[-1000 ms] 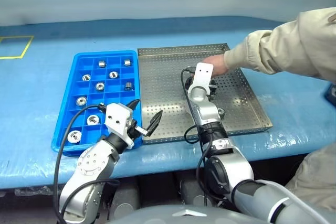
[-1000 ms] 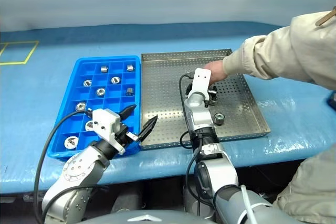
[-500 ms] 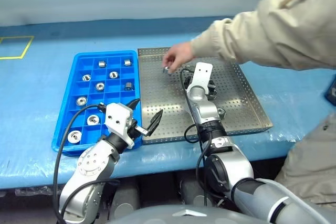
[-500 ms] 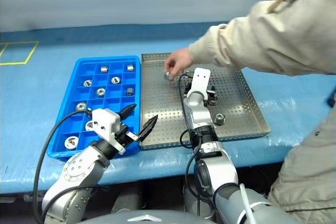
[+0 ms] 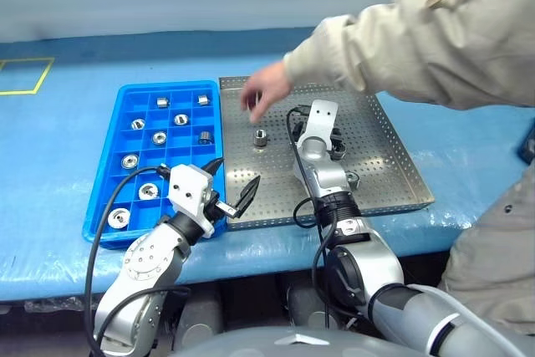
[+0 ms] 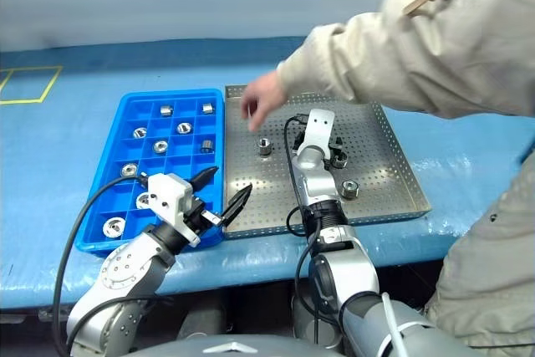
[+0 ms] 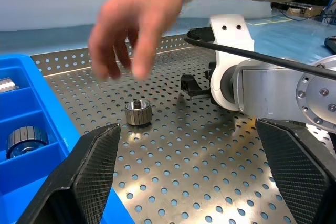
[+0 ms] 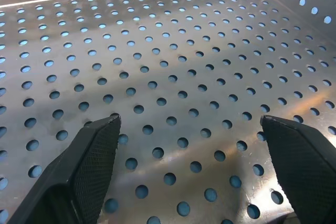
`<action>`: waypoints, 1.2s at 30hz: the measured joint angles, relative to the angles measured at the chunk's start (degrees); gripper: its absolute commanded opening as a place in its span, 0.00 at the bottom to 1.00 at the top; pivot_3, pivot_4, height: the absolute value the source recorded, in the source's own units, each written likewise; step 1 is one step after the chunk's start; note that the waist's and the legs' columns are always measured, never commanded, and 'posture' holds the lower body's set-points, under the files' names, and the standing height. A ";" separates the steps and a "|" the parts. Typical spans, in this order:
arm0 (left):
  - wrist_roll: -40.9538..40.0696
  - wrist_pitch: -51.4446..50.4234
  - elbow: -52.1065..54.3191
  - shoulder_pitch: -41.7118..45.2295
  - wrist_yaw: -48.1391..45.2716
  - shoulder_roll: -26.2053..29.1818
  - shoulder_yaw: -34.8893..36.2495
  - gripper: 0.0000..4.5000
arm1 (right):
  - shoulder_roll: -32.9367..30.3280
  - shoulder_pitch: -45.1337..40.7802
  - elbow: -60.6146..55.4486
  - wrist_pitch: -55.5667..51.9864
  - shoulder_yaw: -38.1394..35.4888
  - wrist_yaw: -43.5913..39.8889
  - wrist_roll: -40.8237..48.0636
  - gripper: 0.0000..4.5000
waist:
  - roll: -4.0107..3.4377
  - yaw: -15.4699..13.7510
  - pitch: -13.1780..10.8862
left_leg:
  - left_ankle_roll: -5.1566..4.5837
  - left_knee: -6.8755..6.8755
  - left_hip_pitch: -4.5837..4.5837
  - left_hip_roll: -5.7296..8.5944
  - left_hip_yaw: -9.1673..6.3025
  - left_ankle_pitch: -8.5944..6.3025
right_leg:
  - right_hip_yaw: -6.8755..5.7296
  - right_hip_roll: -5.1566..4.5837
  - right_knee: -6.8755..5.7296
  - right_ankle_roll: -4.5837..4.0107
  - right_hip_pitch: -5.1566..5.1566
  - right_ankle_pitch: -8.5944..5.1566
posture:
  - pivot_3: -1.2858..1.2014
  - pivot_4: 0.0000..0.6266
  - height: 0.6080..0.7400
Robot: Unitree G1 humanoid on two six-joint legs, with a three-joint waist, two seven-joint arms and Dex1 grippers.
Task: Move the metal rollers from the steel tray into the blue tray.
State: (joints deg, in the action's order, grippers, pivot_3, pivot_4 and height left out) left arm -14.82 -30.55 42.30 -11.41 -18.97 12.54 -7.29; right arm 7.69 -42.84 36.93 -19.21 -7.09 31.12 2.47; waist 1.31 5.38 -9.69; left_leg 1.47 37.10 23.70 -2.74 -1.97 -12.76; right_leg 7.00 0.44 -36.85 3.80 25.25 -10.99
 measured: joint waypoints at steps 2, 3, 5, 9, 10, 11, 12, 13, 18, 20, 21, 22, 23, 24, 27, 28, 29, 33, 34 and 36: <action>0.00 0.05 0.00 -0.02 0.07 0.03 -0.01 1.00 | -0.04 0.00 0.00 0.11 0.18 -0.95 0.00 1.00 | 0.00 0.02 0.00 | 0.00 0.00 0.00 0.00 0.00 0.00 | 0.00 0.00 0.00 0.00 0.00 0.00 | 0.54 0.24 1.00; 0.00 0.09 0.00 -0.05 0.11 0.05 -0.01 1.00 | -0.06 0.01 -0.05 0.26 0.49 -2.11 0.07 1.00 | -0.01 0.06 -0.01 | 0.00 0.00 0.00 0.00 0.00 0.00 | 0.00 0.00 0.00 0.00 0.00 0.00 | 0.54 0.24 1.00; 0.00 0.30 0.00 -0.18 0.11 0.10 -0.02 1.00 | -0.06 0.01 -0.71 0.44 2.19 -5.38 0.15 1.00 | -0.05 0.14 -0.03 | 0.00 -0.01 -0.01 -0.01 0.00 0.00 | 0.00 0.01 -0.01 0.00 0.01 0.00 | 0.54 0.24 1.00; 0.10 1.38 0.01 -0.99 0.18 0.36 0.00 1.00 | -0.05 0.04 -5.20 1.16 5.77 -13.68 0.97 1.00 | -0.12 0.01 -0.05 | 0.00 -0.04 0.00 -0.01 0.00 0.00 | 0.00 0.02 -0.02 -0.02 0.04 -0.02 | 0.54 0.24 1.00; 0.15 1.65 0.01 -1.16 0.21 0.41 0.02 1.00 | -0.05 0.04 -6.54 1.15 6.78 -15.62 1.26 1.00 | -0.12 0.01 -0.05 | 0.00 -0.04 0.00 -0.01 0.00 0.00 | 0.00 0.02 -0.02 -0.02 0.04 -0.02 | 0.54 0.24 1.00; 0.20 2.19 0.01 -1.34 0.31 0.40 0.05 1.00 | -0.06 0.05 -7.63 0.93 7.72 -17.67 1.50 1.00 | -0.12 -0.05 -0.05 | 0.00 -0.04 0.00 -0.02 -0.01 0.00 | -0.01 0.02 -0.02 -0.03 0.03 -0.02 | 0.54 0.24 1.00; 0.28 2.48 0.01 -1.46 0.49 0.41 0.14 1.00 | -0.05 0.05 -8.53 0.44 8.58 -19.51 1.74 1.00 | -0.12 -0.10 -0.05 | 0.00 -0.04 0.00 -0.02 0.00 0.00 | -0.01 0.02 -0.01 -0.03 0.03 -0.02 | 0.54 0.24 1.00; 0.46 2.95 0.01 -1.77 0.72 0.46 0.30 1.00 | -0.06 0.07 -9.36 -0.32 9.70 -22.05 2.19 1.00 | -0.12 -0.11 -0.05 | 0.00 -0.04 0.00 -0.02 0.00 0.00 | -0.01 0.02 -0.01 -0.03 0.03 -0.02 | 0.55 0.24 1.00; 1.34 4.23 0.01 -3.81 1.50 1.74 1.01 1.00 | -0.09 0.37 -10.88 -2.83 12.69 -28.09 2.73 1.00 | -0.12 -0.63 -0.05 | 0.00 -0.04 0.00 -0.02 0.00 0.00 | -0.01 0.01 -0.02 -0.05 0.05 -0.03 | 0.55 0.24 1.00; 1.37 4.73 0.01 -4.46 1.51 2.44 1.44 1.00 | -0.09 0.79 -10.79 -3.36 12.86 -28.73 2.68 1.00 | -0.12 -0.99 -0.05 | 0.00 -0.04 0.01 -0.02 0.00 0.00 | -0.02 0.00 -0.02 -0.05 0.06 -0.04 | 0.56 0.24 1.00; 1.36 4.77 0.01 -4.78 1.52 2.51 1.64 1.00 | -0.09 0.99 -10.68 -3.55 12.86 -28.86 2.65 1.00 | -0.12 -1.12 -0.06 | 0.00 -0.04 0.02 -0.02 0.01 0.00 | -0.01 0.00 -0.01 -0.05 0.06 -0.04 | 0.56 0.24 1.00; 1.35 4.80 0.01 -5.03 1.53 2.53 1.73 1.00 | -0.09 1.13 -10.48 -3.61 12.84 -29.00 2.63 1.00 | -0.12 -1.23 -0.06 | 0.00 -0.04 0.02 -0.02 0.02 0.00 | -0.01 -0.01 0.00 -0.05 0.07 -0.04 | 0.56 0.24 1.00; 1.33 4.82 0.02 -5.15 1.55 2.55 1.74 1.00 | -0.09 1.20 -10.18 -3.64 12.77 -29.09 2.64 1.00 | -0.12 -1.33 -0.06 | 0.00 -0.04 0.02 -0.02 0.02 0.00 | -0.01 -0.01 0.00 -0.05 0.07 -0.04 | 0.56 0.24 1.00; 1.32 4.84 0.02 -5.20 1.57 2.55 1.73 1.00 | -0.09 1.29 -9.93 -3.65 12.73 -29.13 2.64 1.00 | -0.12 -1.43 -0.06 | 0.00 -0.04 0.02 -0.02 0.02 0.00 | -0.01 -0.01 0.00 -0.05 0.08 -0.04 | 0.56 0.24 1.00; 1.31 4.91 0.02 -5.24 1.73 2.55 1.72 1.00 | -0.09 1.38 -8.59 -3.65 12.39 -28.80 2.65 1.00 | -0.12 -1.55 -0.06 | 0.00 -0.05 0.02 -0.02 0.02 0.00 | -0.02 0.00 0.00 -0.06 0.08 -0.04 | 0.56 0.24 1.00; 1.30 4.95 0.02 -5.28 1.77 2.55 1.71 1.00 | -0.09 1.48 -8.15 -3.65 12.15 -28.68 2.64 1.00 | -0.12 -1.55 -0.06 | 0.00 -0.05 0.02 -0.02 0.02 0.00 | -0.02 0.00 0.00 -0.06 0.08 -0.04 | 0.56 0.24 1.00; 1.29 5.00 0.02 -5.38 1.80 2.55 1.71 1.00 | -0.09 1.72 -7.88 -3.70 11.96 -28.68 2.65 1.00 | -0.12 -1.55 -0.06 | 0.00 -0.06 0.02 -0.02 0.02 0.00 | -0.02 0.00 0.00 -0.06 0.08 -0.04 | 0.56 0.24 1.00; 1.24 5.05 0.02 -5.47 1.80 2.55 1.69 1.00 | -0.05 3.37 -7.12 -4.00 11.90 -28.74 2.42 1.00 | -0.12 -1.54 -0.06 | 0.00 -0.08 0.02 -0.02 0.02 0.00 | -0.02 0.00 0.00 -0.07 0.08 -0.05 | 0.56 0.24 1.00; 1.23 5.06 0.02 -5.47 1.80 2.55 1.67 1.00 | -0.04 3.86 -6.55 -4.05 12.05 -28.76 2.33 1.00 | -0.12 -1.53 -0.06 | 0.00 -0.08 0.02 -0.02 0.02 0.00 | -0.02 0.00 0.00 -0.07 0.09 -0.05 | 0.56 0.24 1.00; 1.21 5.06 0.02 -5.47 1.78 2.55 1.63 1.00 | 0.02 4.77 -6.06 -4.15 12.35 -28.92 2.23 1.00 | -0.12 -1.53 -0.06 | 0.00 -0.07 0.02 -0.02 0.02 0.00 | -0.02 0.00 -0.01 -0.07 0.09 -0.05 | 0.56 0.24 1.00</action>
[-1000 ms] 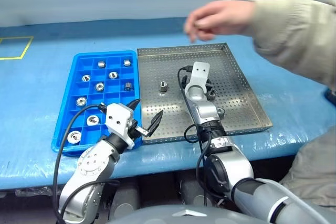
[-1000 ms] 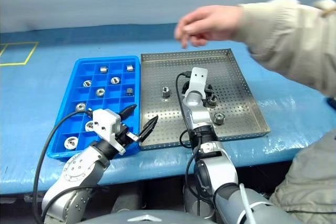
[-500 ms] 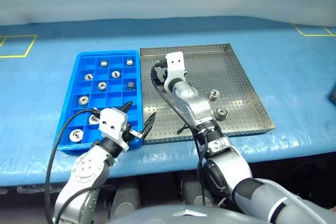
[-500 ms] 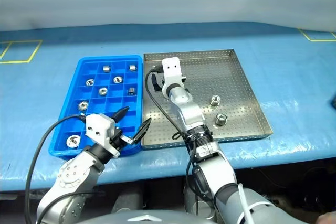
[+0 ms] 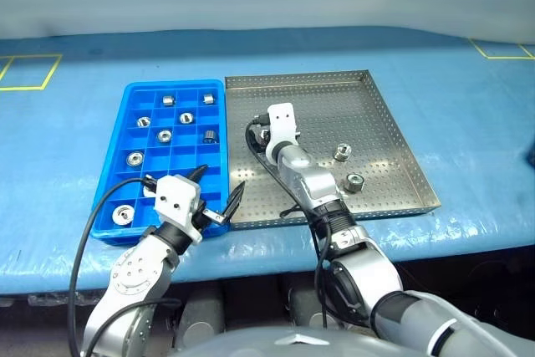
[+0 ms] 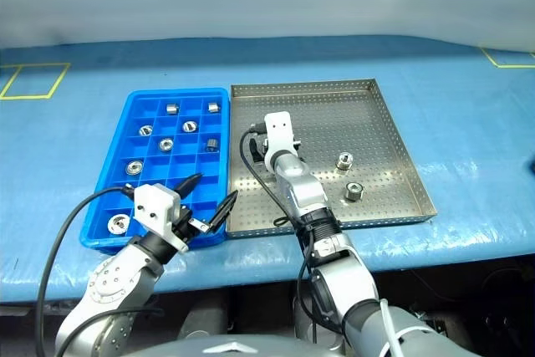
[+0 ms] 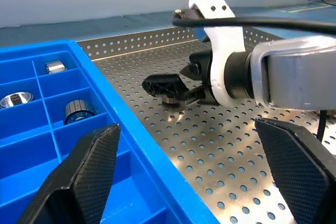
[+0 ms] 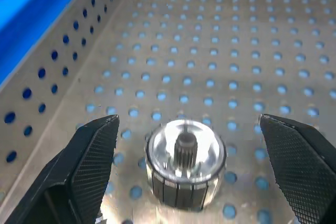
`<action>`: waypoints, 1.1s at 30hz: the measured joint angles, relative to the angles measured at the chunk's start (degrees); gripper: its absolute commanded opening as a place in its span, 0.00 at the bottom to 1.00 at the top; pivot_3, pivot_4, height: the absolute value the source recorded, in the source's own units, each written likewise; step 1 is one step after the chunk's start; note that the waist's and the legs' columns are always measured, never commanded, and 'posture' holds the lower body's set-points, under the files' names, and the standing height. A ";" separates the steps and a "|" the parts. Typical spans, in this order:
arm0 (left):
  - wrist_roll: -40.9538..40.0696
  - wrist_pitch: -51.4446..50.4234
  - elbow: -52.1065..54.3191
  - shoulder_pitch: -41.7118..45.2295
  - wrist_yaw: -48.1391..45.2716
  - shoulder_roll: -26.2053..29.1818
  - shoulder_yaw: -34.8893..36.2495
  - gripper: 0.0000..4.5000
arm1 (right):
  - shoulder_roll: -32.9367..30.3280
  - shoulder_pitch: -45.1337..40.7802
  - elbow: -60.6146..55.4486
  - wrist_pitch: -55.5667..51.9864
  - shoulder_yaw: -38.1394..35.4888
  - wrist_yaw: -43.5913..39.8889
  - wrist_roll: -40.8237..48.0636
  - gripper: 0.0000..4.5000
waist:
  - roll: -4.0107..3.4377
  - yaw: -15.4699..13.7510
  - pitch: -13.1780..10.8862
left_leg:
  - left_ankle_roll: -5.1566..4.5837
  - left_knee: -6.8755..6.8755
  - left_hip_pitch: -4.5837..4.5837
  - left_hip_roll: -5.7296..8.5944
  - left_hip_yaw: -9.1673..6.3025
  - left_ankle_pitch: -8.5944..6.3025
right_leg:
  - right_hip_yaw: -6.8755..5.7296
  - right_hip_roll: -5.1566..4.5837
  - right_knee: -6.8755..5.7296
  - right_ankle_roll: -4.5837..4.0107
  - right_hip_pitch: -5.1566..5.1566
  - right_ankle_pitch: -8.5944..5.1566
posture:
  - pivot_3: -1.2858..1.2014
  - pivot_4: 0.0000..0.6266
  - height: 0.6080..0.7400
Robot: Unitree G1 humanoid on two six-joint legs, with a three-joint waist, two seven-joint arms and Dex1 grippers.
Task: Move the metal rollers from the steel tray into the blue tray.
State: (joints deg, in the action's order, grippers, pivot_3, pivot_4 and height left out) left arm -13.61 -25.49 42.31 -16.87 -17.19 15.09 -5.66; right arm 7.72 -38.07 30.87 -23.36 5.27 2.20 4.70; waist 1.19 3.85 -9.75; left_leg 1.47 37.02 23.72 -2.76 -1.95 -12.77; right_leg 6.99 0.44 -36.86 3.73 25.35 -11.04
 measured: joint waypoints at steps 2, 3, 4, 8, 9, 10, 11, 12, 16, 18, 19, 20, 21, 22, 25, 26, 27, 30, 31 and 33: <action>-0.01 0.01 0.00 0.02 -0.02 0.00 -0.05 1.00 | 0.01 0.31 0.04 0.09 0.13 -0.38 -0.10 0.86 | 0.00 0.04 0.00 | 0.00 0.01 -0.03 0.00 0.00 0.00 | 0.00 0.00 0.00 0.00 -0.02 0.00 | 0.56 0.24 1.00; -0.01 0.01 0.00 0.03 -0.03 0.00 -0.09 1.00 | 0.01 0.36 0.04 0.09 0.20 -0.55 -0.12 0.80 | 0.00 0.05 0.00 | 0.00 0.01 -0.03 0.00 0.00 0.00 | 0.00 0.00 0.00 0.00 -0.02 0.00 | 0.56 0.24 1.00; -0.02 0.01 0.00 0.03 -0.04 0.00 -0.16 1.00 | 0.01 0.40 0.04 0.09 0.25 -0.69 -0.15 0.72 | 0.00 0.04 0.00 | 0.00 0.01 -0.03 0.00 0.00 0.00 | 0.00 0.00 -0.01 0.00 -0.02 0.00 | 0.56 0.24 1.00; -0.04 0.01 0.00 0.05 -0.04 0.00 -0.31 1.00 | 0.01 0.75 -0.25 0.10 0.38 -1.20 -0.22 0.42 | 0.00 0.04 0.00 | 0.00 0.01 -0.02 -0.01 0.00 0.00 | 0.00 0.00 0.00 0.00 -0.02 0.00 | 0.56 0.24 1.00; -0.04 0.02 0.00 0.06 -0.03 0.00 -0.33 1.00 | 0.01 0.84 -0.44 0.00 0.40 -1.42 -0.22 0.38 | 0.00 0.04 0.00 | 0.00 0.00 -0.02 -0.01 0.00 0.00 | 0.00 0.00 0.00 0.00 -0.01 0.00 | 0.56 0.24 1.00; -0.04 0.02 0.00 0.06 -0.02 0.00 -0.36 1.00 | 0.02 0.92 -0.64 -0.18 0.43 -1.66 -0.19 0.38 | 0.00 0.03 0.00 | 0.00 0.00 -0.02 -0.01 0.00 0.00 | 0.00 0.00 0.00 0.00 0.00 0.00 | 0.56 0.24 1.00; -0.04 0.03 0.00 0.06 -0.01 0.00 -0.37 1.00 | 0.02 1.01 -1.02 -0.60 0.49 -1.97 -0.17 0.38 | 0.00 0.03 0.00 | 0.00 0.00 -0.02 -0.01 0.00 0.00 | 0.00 0.00 0.00 0.00 0.00 0.00 | 0.56 0.24 1.00; -0.04 0.06 0.00 0.05 0.02 -0.02 -0.37 1.00 | 0.03 1.24 -1.71 -0.97 0.69 -2.38 -0.18 0.38 | 0.00 0.02 0.00 | 0.00 0.00 -0.01 -0.01 0.00 0.00 | 0.00 0.00 0.00 -0.01 0.01 0.00 | 0.56 0.24 1.00; -0.01 0.26 0.00 0.05 0.54 -0.23 -0.37 1.00 | 0.02 1.44 -7.48 -2.85 3.21 -5.38 -0.28 0.38 | -0.02 0.01 -0.02 | 0.00 -0.01 0.02 -0.02 0.01 0.00 | 0.00 0.01 -0.01 -0.01 0.05 0.00 | 0.56 0.24 1.00; 0.11 0.72 0.00 -0.20 1.10 -0.39 -0.30 1.00 | -0.09 1.03 -11.85 -3.83 4.99 -7.75 -0.28 0.38 | -0.03 -0.06 -0.02 | 0.00 -0.03 0.01 -0.02 0.00 0.00 | -0.01 0.01 0.00 -0.01 0.05 -0.01 | 0.57 0.24 1.00; 0.21 0.94 0.00 -0.45 1.55 -0.46 -0.18 1.00 | -0.18 0.33 -13.78 -4.62 5.86 -9.20 -0.25 0.38 | -0.03 -0.06 -0.02 | 0.00 -0.03 0.01 -0.03 0.01 0.00 | -0.01 0.01 -0.01 -0.01 0.05 -0.01 | 0.57 0.24 1.00; 0.29 1.09 0.01 -0.68 2.01 -0.48 -0.04 1.00 | -0.26 -0.46 -14.89 -4.93 6.58 -10.24 -0.23 0.38 | -0.03 -0.08 -0.02 | 0.00 -0.03 0.01 -0.03 0.01 0.00 | -0.01 0.02 -0.01 -0.01 0.05 -0.01 | 0.57 0.24 1.00; 0.66 1.25 0.00 -0.94 2.41 -0.54 0.16 1.00 | -0.27 -1.44 -16.29 -5.46 7.22 -11.39 -0.12 0.38 | -0.02 -0.14 -0.02 | 0.00 -0.03 0.01 -0.04 0.01 0.00 | -0.02 0.02 -0.01 -0.01 0.05 -0.01 | 0.58 0.24 1.00; 1.21 1.57 0.03 -1.32 2.90 -0.68 0.39 1.00 | -0.26 -2.06 -17.63 -5.90 7.84 -12.51 0.07 0.38 | -0.02 -0.32 -0.01 | 0.00 -0.03 -0.01 -0.04 0.00 0.00 | -0.03 0.02 -0.01 -0.03 0.03 -0.02 | 0.58 0.24 1.00; 2.60 3.40 0.09 -2.90 4.71 -1.37 1.28 1.00 | -0.21 -3.54 -18.53 -7.34 9.16 -15.56 0.65 0.38 | -0.02 -0.81 -0.02 | 0.00 -0.04 0.00 -0.04 0.02 0.00 | -0.03 0.01 0.01 -0.03 0.04 -0.02 | 0.60 0.24 1.00; 3.41 3.91 0.11 -3.26 5.19 -1.47 1.51 1.00 | -0.21 -3.62 -18.50 -7.42 9.51 -16.37 0.88 0.38 | -0.02 -1.07 -0.02 | 0.00 -0.05 0.00 -0.04 0.01 0.00 | -0.03 0.01 0.01 -0.04 0.04 -0.03 | 0.60 0.24 1.00; 3.99 4.45 0.15 -3.76 5.89 -1.62 1.89 1.00 | -0.19 -3.73 -18.30 -7.46 10.03 -17.27 0.99 0.38 | -0.02 -1.34 -0.02 | 0.00 -0.06 0.00 -0.04 0.02 0.00 | -0.03 0.01 0.01 -0.04 0.05 -0.03 | 0.61 0.24 1.00; 4.76 5.22 0.50 -5.02 7.60 -2.64 3.11 1.00 | -0.15 -4.33 -16.89 -7.40 11.95 -19.67 0.99 0.38 | -0.02 -2.25 -0.02 | 0.01 -0.08 0.00 -0.05 0.03 0.00 | -0.03 0.01 0.01 -0.05 0.07 -0.04 | 0.62 0.24 1.00; 5.04 5.36 0.56 -5.40 8.04 -2.76 3.33 1.00 | -0.11 -4.64 -16.02 -7.23 12.64 -20.34 0.96 0.38 | -0.02 -2.70 -0.02 | 0.01 -0.07 0.00 -0.05 0.02 0.00 | -0.04 0.02 0.01 -0.05 0.07 -0.04 | 0.63 0.24 1.00; 5.85 5.91 1.43 -7.32 8.70 -3.13 3.77 1.00 | -0.04 -4.97 -14.41 -6.86 13.60 -21.42 0.91 0.38 | -0.01 -3.25 -0.02 | 0.01 -0.08 0.01 -0.05 0.05 0.00 | -0.04 0.00 0.03 -0.06 0.07 -0.04 | 0.64 0.24 1.00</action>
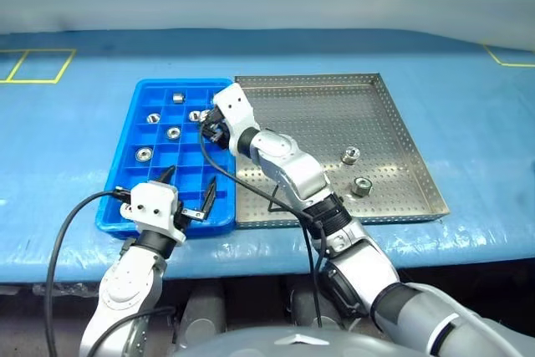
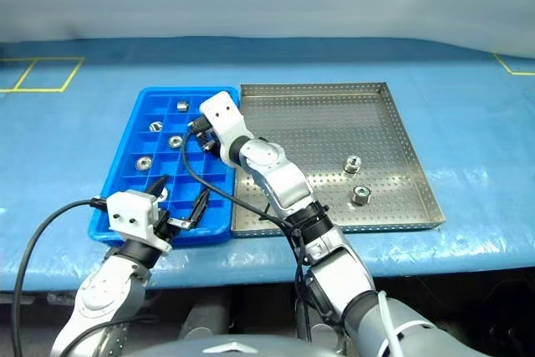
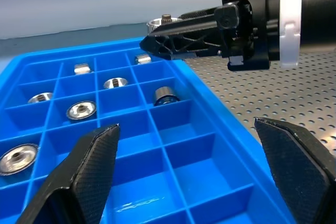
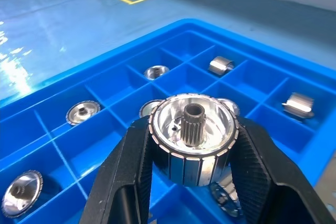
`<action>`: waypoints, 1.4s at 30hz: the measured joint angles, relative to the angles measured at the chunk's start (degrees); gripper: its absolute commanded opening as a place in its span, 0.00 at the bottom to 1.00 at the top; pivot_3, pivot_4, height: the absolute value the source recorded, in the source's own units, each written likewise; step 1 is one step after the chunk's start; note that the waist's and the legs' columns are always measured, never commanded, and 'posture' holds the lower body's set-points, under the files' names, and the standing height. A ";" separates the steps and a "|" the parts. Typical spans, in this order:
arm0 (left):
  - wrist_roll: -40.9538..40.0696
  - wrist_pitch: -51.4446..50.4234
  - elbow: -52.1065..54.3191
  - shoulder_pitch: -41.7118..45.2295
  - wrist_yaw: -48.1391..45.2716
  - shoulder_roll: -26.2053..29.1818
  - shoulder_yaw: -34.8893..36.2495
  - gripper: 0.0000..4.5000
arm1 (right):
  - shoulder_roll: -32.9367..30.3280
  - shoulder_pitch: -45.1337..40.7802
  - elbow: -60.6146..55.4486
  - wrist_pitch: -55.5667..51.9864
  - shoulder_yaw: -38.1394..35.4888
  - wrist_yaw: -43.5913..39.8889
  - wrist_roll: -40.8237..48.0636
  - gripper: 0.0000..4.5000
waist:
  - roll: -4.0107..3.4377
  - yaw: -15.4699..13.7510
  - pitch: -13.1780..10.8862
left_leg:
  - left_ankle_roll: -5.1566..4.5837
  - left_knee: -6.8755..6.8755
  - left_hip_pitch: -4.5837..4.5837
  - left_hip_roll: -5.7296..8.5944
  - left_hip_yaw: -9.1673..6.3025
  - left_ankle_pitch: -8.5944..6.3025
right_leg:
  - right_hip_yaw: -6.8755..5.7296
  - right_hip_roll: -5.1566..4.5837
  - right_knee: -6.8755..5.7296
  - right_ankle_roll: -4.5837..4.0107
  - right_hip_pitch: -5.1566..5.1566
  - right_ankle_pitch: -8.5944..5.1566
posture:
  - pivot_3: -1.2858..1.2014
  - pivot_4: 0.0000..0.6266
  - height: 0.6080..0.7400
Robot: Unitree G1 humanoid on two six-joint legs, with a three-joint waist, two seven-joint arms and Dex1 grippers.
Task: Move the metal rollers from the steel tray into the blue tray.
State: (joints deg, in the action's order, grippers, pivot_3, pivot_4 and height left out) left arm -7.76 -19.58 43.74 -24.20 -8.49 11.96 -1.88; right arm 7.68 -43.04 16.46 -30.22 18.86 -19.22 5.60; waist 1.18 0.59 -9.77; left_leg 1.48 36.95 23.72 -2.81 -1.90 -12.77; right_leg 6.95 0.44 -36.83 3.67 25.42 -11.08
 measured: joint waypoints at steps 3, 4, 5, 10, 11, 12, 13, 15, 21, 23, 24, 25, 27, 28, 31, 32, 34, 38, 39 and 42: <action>0.50 0.50 2.64 -3.83 1.17 -0.77 1.12 1.00 | 0.06 -0.50 3.97 1.23 0.89 -1.56 -0.02 0.38 | 0.01 -0.88 -0.01 | 0.00 -0.02 0.02 0.00 0.01 0.00 | 0.00 -0.02 0.03 -0.01 0.02 -0.01 | 0.66 0.24 1.00; 0.58 0.52 3.16 -4.61 1.38 -0.98 1.32 1.00 | 0.08 -0.57 4.97 1.63 1.05 -1.97 -0.05 0.38 | 0.01 -1.25 -0.01 | 0.00 -0.02 0.02 0.00 0.01 0.00 | 0.00 -0.01 0.02 -0.01 0.04 -0.01 | 0.67 0.24 1.00; 0.70 0.68 3.82 -5.64 1.72 -1.44 1.35 1.00 | 0.09 -0.70 6.24 2.30 1.22 -2.37 -0.12 0.38 | 0.01 -1.73 -0.01 | 0.00 -0.02 0.02 -0.01 0.01 0.00 | -0.01 -0.01 0.02 -0.02 0.05 -0.01 | 0.67 0.24 1.00; 1.28 1.61 5.62 -9.11 2.74 -2.75 1.31 1.00 | 0.16 -1.47 12.56 4.92 2.06 -3.67 -0.87 0.38 | 0.00 -3.40 -0.02 | 0.02 -0.02 0.02 -0.02 0.02 -0.01 | -0.02 -0.01 0.05 -0.03 0.06 -0.03 | 0.69 0.24 1.00; 1.51 1.78 5.82 -9.57 2.92 -2.78 1.30 1.00 | 0.19 -1.68 13.43 5.63 2.05 -3.95 -0.85 0.38 | 0.00 -3.68 -0.03 | 0.02 -0.02 0.02 -0.02 0.02 -0.02 | -0.02 -0.01 0.06 -0.04 0.07 -0.03 | 0.69 0.24 1.00; 1.76 1.99 5.83 -9.80 3.01 -2.81 1.29 1.00 | 0.21 -1.93 14.34 6.26 1.96 -4.26 -0.81 0.38 | -0.01 -3.92 -0.03 | 0.02 -0.03 0.02 -0.02 0.02 -0.02 | -0.03 -0.02 0.07 -0.04 0.07 -0.03 | 0.69 0.24 1.00; 2.11 2.24 5.84 -9.82 3.09 -2.84 1.22 1.00 | 0.23 -2.22 15.10 6.53 1.87 -4.51 -0.73 0.46 | -0.01 -4.17 -0.03 | 0.03 -0.03 0.01 -0.02 0.02 -0.02 | -0.03 -0.01 0.08 -0.04 0.07 -0.03 | 0.69 0.24 1.00; 2.41 2.47 5.85 -9.79 3.24 -2.89 0.85 1.00 | 0.25 -2.75 16.75 7.39 1.53 -4.59 -0.70 0.61 | -0.01 -4.68 -0.02 | 0.03 -0.03 -0.02 -0.02 0.03 -0.02 | -0.03 -0.02 0.12 -0.04 0.08 -0.04 | 0.68 0.24 1.00; 2.56 2.47 5.85 -8.14 2.99 -2.81 -0.23 1.00 | 0.25 -2.89 17.59 8.35 0.77 -4.28 -0.60 0.99 | -0.02 -5.01 -0.02 | 0.05 0.00 -0.04 -0.03 0.03 -0.03 | -0.05 -0.04 0.16 -0.03 0.10 -0.04 | 0.67 0.24 1.00; 2.47 2.44 5.85 -7.31 2.58 -2.71 -0.47 1.00 | 0.24 -2.88 17.43 8.27 0.37 -3.84 -0.50 0.99 | -0.02 -4.97 -0.02 | 0.05 -0.01 -0.01 -0.03 0.03 -0.03 | -0.05 -0.03 0.15 -0.03 0.09 -0.04 | 0.65 0.24 1.00; 2.39 2.35 5.85 -6.66 2.25 -2.64 -0.48 1.00 | 0.24 -2.88 17.26 8.16 0.35 -3.36 -0.49 0.99 | -0.03 -4.93 -0.03 | 0.05 -0.01 0.03 -0.03 0.04 -0.03 | -0.05 -0.03 0.15 -0.03 0.08 -0.04 | 0.65 0.24 1.00; 2.32 2.22 5.85 -6.05 2.02 -2.52 -0.48 1.00 | 0.23 -2.88 16.98 7.90 0.34 -2.82 -0.51 0.99 | -0.04 -4.95 -0.04 | 0.05 -0.02 0.06 -0.03 0.03 -0.03 | -0.06 -0.03 0.15 -0.03 0.09 -0.04 | 0.65 0.24 1.00; 2.09 1.76 5.84 -4.85 1.39 -2.22 -0.46 1.00 | 0.17 -2.86 15.75 6.86 -0.08 -1.55 -0.51 0.99 | -0.06 -4.97 -0.05 | 0.05 -0.03 0.11 -0.02 0.03 -0.03 | -0.07 -0.03 0.15 -0.03 0.11 -0.03 | 0.63 0.24 1.00; 1.98 1.29 5.77 -4.06 0.91 -2.10 -0.47 1.00 | 0.09 -2.81 14.48 6.10 -1.00 -0.50 -0.50 0.99 | -0.06 -4.87 -0.06 | 0.05 -0.03 0.13 -0.02 0.04 -0.03 | -0.07 -0.03 0.16 -0.03 0.12 -0.03 | 0.62 0.24 1.00; 0.82 0.46 5.20 -1.59 -0.38 -1.37 -0.73 1.00 | -0.12 -2.72 10.06 4.44 -4.11 3.05 -0.43 0.99 | -0.07 -4.43 -0.06 | 0.05 -0.03 0.15 -0.03 0.04 -0.03 | -0.07 -0.02 0.15 -0.03 0.14 -0.03 | 0.60 0.24 1.00; 0.47 0.11 4.64 -0.55 -0.86 -1.26 -1.15 1.00 | -0.17 -2.64 8.57 3.80 -5.47 4.76 -0.45 0.99 | -0.07 -4.30 -0.06 | 0.05 -0.02 0.15 -0.03 0.04 -0.03 | -0.08 -0.02 0.15 -0.03 0.14 -0.03 | 0.59 0.24 1.00; 0.11 -0.43 3.16 1.37 -1.95 -0.61 -2.34 1.00 | -0.25 -1.98 5.10 3.41 -8.29 8.86 -0.68 0.99 | -0.07 -3.80 -0.05 | 0.05 -0.01 0.14 -0.03 0.04 -0.03 | -0.08 -0.02 0.14 -0.03 0.12 -0.03 | 0.58 0.24 1.00; -0.28 -1.47 0.76 4.93 -4.00 -0.15 -4.34 1.00 | -0.38 1.86 -0.49 3.41 -13.38 18.38 -2.39 0.99 | -0.07 -2.28 -0.04 | 0.05 0.00 0.14 -0.02 0.06 -0.03 | -0.06 -0.03 0.14 -0.03 0.10 -0.03 | 0.56 0.24 1.00; -0.54 -1.54 0.22 5.57 -4.43 -0.10 -4.77 1.00 | -0.39 3.16 -1.74 3.24 -14.81 21.06 -3.00 0.99 | -0.07 -1.87 -0.04 | 0.05 0.00 0.15 -0.02 0.06 -0.03 | -0.05 -0.03 0.14 -0.03 0.11 -0.03 | 0.55 0.24 1.00; -1.55 -1.79 -0.89 6.80 -5.72 0.04 -5.60 1.00 | -0.39 6.20 -5.79 1.22 -17.86 25.87 -3.68 0.99 | -0.07 -0.38 -0.04 | 0.04 -0.01 0.15 -0.03 0.05 -0.03 | -0.05 -0.02 0.10 -0.03 0.11 -0.02 | 0.54 0.24 1.00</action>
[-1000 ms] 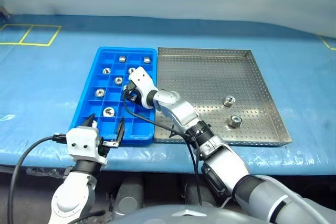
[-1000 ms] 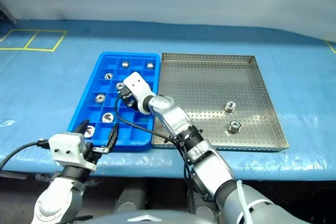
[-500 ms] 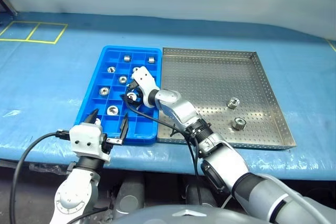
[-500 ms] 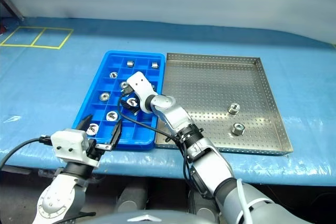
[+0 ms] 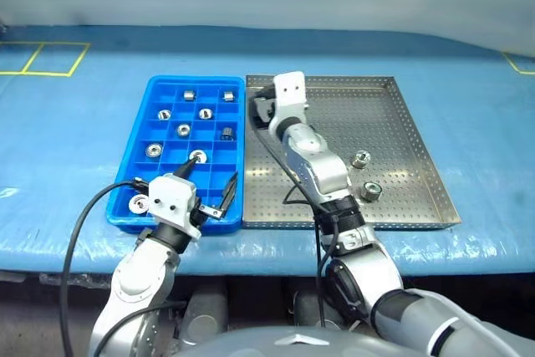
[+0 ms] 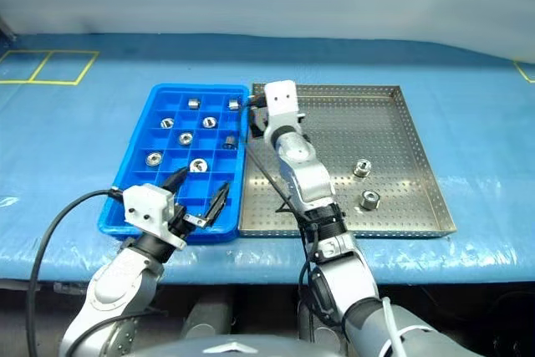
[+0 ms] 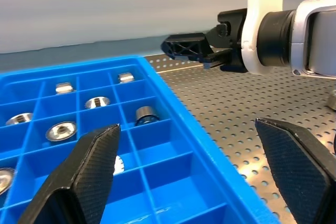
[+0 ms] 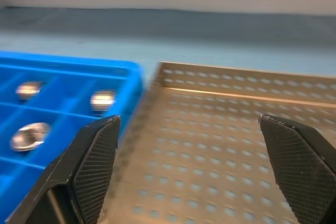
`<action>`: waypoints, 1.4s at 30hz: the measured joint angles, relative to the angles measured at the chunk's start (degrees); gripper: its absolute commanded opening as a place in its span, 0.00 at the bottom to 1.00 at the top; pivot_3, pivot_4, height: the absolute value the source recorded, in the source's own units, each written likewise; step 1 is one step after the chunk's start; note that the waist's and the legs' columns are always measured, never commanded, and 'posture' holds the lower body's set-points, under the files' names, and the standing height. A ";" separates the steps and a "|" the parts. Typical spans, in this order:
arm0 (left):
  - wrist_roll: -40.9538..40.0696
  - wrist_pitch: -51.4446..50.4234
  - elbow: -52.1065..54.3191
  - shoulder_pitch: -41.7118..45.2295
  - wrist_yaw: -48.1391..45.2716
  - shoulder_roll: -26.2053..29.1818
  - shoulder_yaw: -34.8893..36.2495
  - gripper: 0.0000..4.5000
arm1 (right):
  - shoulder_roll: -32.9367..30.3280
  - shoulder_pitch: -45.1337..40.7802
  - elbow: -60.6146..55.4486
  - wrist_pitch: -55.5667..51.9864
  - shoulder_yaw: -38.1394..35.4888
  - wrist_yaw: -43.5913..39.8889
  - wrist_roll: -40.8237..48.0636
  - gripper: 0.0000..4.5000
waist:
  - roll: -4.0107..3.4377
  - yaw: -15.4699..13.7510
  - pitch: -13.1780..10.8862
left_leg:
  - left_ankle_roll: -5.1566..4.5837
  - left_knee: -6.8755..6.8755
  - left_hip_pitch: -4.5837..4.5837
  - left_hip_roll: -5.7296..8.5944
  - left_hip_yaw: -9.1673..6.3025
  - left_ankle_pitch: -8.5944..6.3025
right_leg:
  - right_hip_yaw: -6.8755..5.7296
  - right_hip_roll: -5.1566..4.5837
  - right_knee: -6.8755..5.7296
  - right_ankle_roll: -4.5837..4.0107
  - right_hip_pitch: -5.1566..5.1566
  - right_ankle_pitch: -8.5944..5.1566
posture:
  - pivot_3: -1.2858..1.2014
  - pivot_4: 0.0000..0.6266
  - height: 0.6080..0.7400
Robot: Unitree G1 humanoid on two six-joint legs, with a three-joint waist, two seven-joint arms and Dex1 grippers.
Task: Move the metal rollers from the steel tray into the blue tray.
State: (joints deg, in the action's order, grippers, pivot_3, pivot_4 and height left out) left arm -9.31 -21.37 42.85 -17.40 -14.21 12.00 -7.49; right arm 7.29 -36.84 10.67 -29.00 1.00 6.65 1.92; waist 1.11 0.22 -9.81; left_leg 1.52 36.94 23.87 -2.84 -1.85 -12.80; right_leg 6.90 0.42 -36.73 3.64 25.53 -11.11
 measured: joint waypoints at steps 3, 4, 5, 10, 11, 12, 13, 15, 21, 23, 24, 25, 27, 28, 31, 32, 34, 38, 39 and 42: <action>-0.65 -0.47 -0.39 1.39 -1.02 0.69 -0.22 1.00 | 0.10 2.96 -4.68 -2.56 -2.91 3.35 -0.04 0.99 | -0.01 1.47 0.00 | 0.00 0.01 -0.04 -0.02 0.00 0.00 | 0.02 0.02 -0.06 0.00 -0.02 0.00 | 0.53 0.24 1.00; -0.80 -0.55 -0.59 1.72 -1.48 1.01 -0.44 1.00 | -0.04 4.20 -6.58 -3.58 -3.73 4.02 -0.06 0.99 | -0.04 1.91 0.02 | -0.01 0.02 -0.05 -0.02 0.00 0.00 | 0.02 0.01 -0.08 0.00 -0.02 0.00 | 0.53 0.24 1.00; -0.86 -0.58 -0.78 1.97 -2.22 1.66 -0.67 1.00 | -0.22 5.56 -8.37 -4.63 -4.12 4.61 -0.10 0.99 | -0.04 2.32 0.02 | -0.01 0.02 -0.07 -0.02 0.00 0.00 | 0.01 0.02 -0.08 0.00 -0.04 0.00 | 0.52 0.24 1.00; -1.05 -0.74 -2.12 2.60 -4.99 3.95 -1.97 1.00 | -0.82 10.58 -14.64 -9.16 -5.02 6.09 -0.51 0.99 | -0.06 4.15 0.03 | -0.01 0.05 -0.10 -0.02 0.00 0.00 | 0.03 0.02 -0.12 0.00 -0.06 0.00 | 0.51 0.24 1.00; -1.11 -0.80 -2.21 2.66 -5.55 4.16 -2.30 1.00 | -1.06 11.49 -15.53 -9.96 -5.32 6.28 -0.55 0.99 | -0.07 4.37 0.03 | -0.01 0.05 -0.09 -0.01 0.00 0.00 | 0.04 0.01 -0.12 0.00 -0.06 0.00 | 0.51 0.24 1.00; -1.09 -0.81 -2.24 2.78 -5.99 4.42 -2.59 1.00 | -1.23 12.21 -16.13 -10.67 -5.75 6.49 -0.62 0.99 | -0.07 4.57 0.03 | -0.01 0.05 -0.10 -0.01 0.00 0.00 | 0.04 0.01 -0.11 0.00 -0.06 0.00 | 0.51 0.24 1.00; -1.03 -0.82 -2.26 2.93 -6.21 4.71 -2.86 1.00 | -1.34 12.77 -16.55 -11.24 -6.05 6.75 -0.70 0.99 | -0.07 4.75 0.03 | -0.01 0.06 -0.10 -0.01 0.00 0.00 | 0.05 0.01 -0.11 0.00 -0.06 0.00 | 0.51 0.24 1.00; -0.97 -0.83 -2.45 3.13 -6.60 5.01 -3.37 1.00 | -1.84 13.38 -16.71 -11.83 -6.24 7.27 -1.05 0.99 | -0.07 5.26 0.03 | -0.01 0.06 -0.11 -0.01 0.01 0.00 | 0.06 0.01 -0.12 0.01 -0.06 0.00 | 0.51 0.24 1.00; -0.99 -0.90 -3.54 4.09 -7.07 4.94 -3.81 1.00 | -1.35 13.39 -16.70 -14.43 -7.60 8.42 -1.08 0.99 | -0.07 6.10 0.03 | -0.01 0.05 -0.10 -0.01 0.00 0.00 | 0.06 0.02 -0.13 0.01 -0.06 0.00 | 0.51 0.24 1.00; -1.00 -0.90 -3.76 4.24 -7.07 4.92 -3.81 1.00 | -0.80 13.36 -16.56 -15.69 -8.61 9.14 -1.01 0.99 | -0.07 6.16 0.03 | -0.01 0.05 -0.10 -0.01 0.00 0.00 | 0.06 0.02 -0.13 0.01 -0.06 0.00 | 0.51 0.24 1.00; -1.00 -0.90 -3.78 4.23 -7.07 4.91 -3.80 1.00 | -0.50 13.29 -16.48 -16.46 -9.19 9.63 -0.93 0.99 | -0.07 6.15 0.03 | -0.01 0.05 -0.10 -0.01 0.00 0.00 | 0.06 0.02 -0.12 0.01 -0.06 0.00 | 0.52 0.24 1.00; -1.01 -0.90 -3.78 4.23 -7.07 4.90 -3.80 1.00 | -0.30 13.18 -16.28 -17.10 -9.67 9.91 -0.83 0.99 | -0.07 6.14 0.03 | -0.01 0.05 -0.10 -0.01 -0.01 0.00 | 0.06 0.02 -0.12 0.01 -0.06 0.00 | 0.52 0.24 1.00; -1.02 -0.90 -3.78 4.22 -7.07 4.89 -3.80 1.00 | -0.13 12.96 -15.81 -17.95 -10.49 10.01 -0.66 0.99 | -0.07 6.15 0.03 | -0.01 0.06 -0.10 -0.01 0.00 0.00 | 0.06 0.01 -0.12 0.01 -0.07 0.00 | 0.52 0.24 1.00; -1.02 -0.90 -3.78 4.20 -7.07 4.88 -3.80 1.00 | -0.17 12.93 -15.54 -18.06 -10.55 10.01 -0.61 0.99 | -0.07 6.16 0.03 | -0.01 0.06 -0.10 -0.01 0.00 0.00 | 0.06 0.01 -0.12 0.01 -0.07 0.00 | 0.52 0.24 1.00; -1.04 -0.89 -3.78 3.98 -7.05 4.78 -3.80 1.00 | -0.16 12.73 -15.07 -19.17 -10.56 9.84 -0.52 0.99 | -0.07 6.19 0.03 | -0.01 0.05 -0.11 -0.01 -0.01 0.00 | 0.06 0.03 -0.13 0.01 -0.07 0.00 | 0.52 0.24 1.00; -1.04 -0.89 -3.78 3.86 -7.04 4.72 -3.79 1.00 | -0.13 12.64 -14.90 -19.20 -10.55 9.81 -0.51 0.99 | -0.07 6.17 0.03 | -0.01 0.05 -0.11 -0.01 -0.01 0.00 | 0.06 0.02 -0.13 0.01 -0.07 0.00 | 0.52 0.24 1.00; -1.04 -0.87 -3.78 3.55 -7.02 4.56 -3.78 1.00 | -0.11 12.27 -14.23 -19.20 -10.54 9.80 -0.52 0.95 | -0.07 6.15 0.03 | -0.01 0.05 -0.10 -0.01 -0.01 0.00 | 0.06 0.02 -0.13 0.01 -0.07 0.00 | 0.52 0.24 1.00; -1.03 -0.85 -3.78 3.38 -6.96 4.27 -3.76 1.00 | 0.06 11.94 -13.10 -19.73 -10.53 9.91 -0.54 0.70 | -0.07 6.03 0.03 | -0.01 0.05 -0.10 0.00 -0.01 0.00 | 0.06 0.01 -0.12 0.01 -0.07 0.00 | 0.53 0.24 1.00; -1.03 -0.84 -3.78 3.34 -6.93 4.23 -3.76 1.00 | 0.07 11.80 -12.93 -19.87 -10.54 9.95 -0.55 0.63 | -0.07 6.02 0.03 | -0.01 0.05 -0.10 0.00 -0.01 0.00 | 0.06 0.02 -0.13 0.01 -0.07 0.00 | 0.53 0.24 1.00; -0.99 -0.81 -3.78 3.03 -6.71 4.01 -3.69 1.00 | 0.05 11.14 -12.79 -20.04 -10.54 9.99 -0.56 0.40 | -0.07 6.00 0.03 | -0.01 0.05 -0.11 -0.01 -0.01 0.00 | 0.06 0.02 -0.12 0.01 -0.07 0.00 | 0.53 0.24 1.00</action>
State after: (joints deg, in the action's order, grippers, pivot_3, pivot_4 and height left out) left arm -10.30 -22.17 39.07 -14.37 -20.92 16.01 -11.18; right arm 7.34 -25.70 -2.12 -49.04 -9.54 16.64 1.36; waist 1.04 6.22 -9.78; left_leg 1.50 36.99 23.76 -2.84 -1.86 -12.80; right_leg 6.95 0.44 -36.86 3.66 25.45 -11.10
